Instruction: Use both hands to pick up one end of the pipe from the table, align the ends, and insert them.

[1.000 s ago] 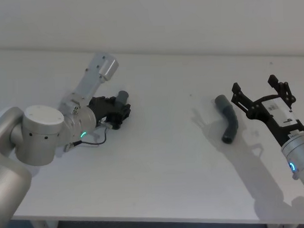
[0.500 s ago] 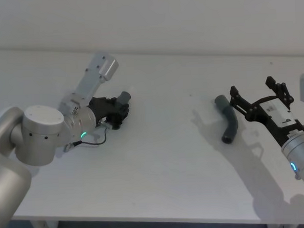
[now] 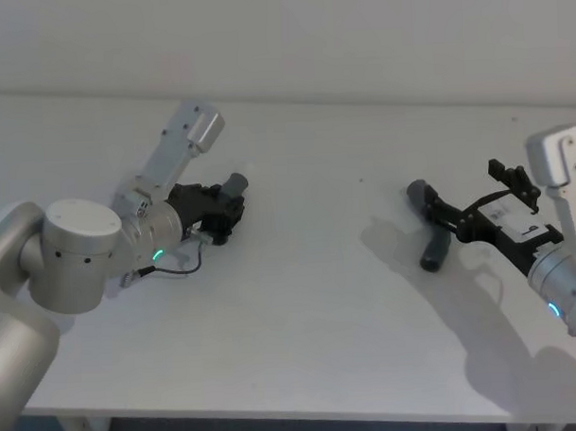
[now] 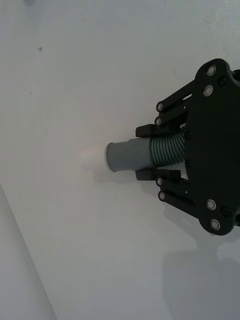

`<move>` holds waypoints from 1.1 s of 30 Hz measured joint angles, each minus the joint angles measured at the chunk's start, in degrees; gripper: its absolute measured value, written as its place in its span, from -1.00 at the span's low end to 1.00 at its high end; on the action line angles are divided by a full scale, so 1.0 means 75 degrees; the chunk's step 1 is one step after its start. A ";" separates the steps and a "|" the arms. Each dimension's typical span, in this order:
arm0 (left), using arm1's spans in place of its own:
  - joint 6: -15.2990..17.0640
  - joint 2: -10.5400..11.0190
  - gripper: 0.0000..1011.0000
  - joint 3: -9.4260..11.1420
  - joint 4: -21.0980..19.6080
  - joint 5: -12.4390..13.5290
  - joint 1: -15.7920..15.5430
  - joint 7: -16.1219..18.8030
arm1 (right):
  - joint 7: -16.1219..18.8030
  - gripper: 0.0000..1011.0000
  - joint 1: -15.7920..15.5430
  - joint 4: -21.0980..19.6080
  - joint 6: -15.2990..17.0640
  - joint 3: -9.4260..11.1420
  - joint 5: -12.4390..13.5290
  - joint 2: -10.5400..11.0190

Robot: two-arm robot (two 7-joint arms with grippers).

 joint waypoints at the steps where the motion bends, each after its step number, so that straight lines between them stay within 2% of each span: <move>1: 0.0000 0.0000 -0.27 0.0000 0.0000 0.0000 0.0000 0.0000 | 0.0020 0.98 0.0077 0.0018 0.0195 -0.0041 -0.0047 0.0034; 8: 0.0000 0.0000 -0.27 0.0000 0.0000 0.0000 0.0000 0.0001 | 0.0062 0.98 0.0369 0.0134 0.1033 -0.0162 -0.0213 0.0068; 18: 0.0000 0.0000 -0.27 0.0000 0.0000 -0.0001 0.0000 0.0001 | -0.0169 0.98 0.0703 0.0353 0.1942 -0.0085 -0.0236 -0.0319; 33: -0.0001 0.0000 -0.27 -0.0001 0.0000 -0.0001 -0.0001 0.0001 | -0.0304 0.98 0.1015 0.0597 0.2572 -0.0115 -0.0238 -0.0734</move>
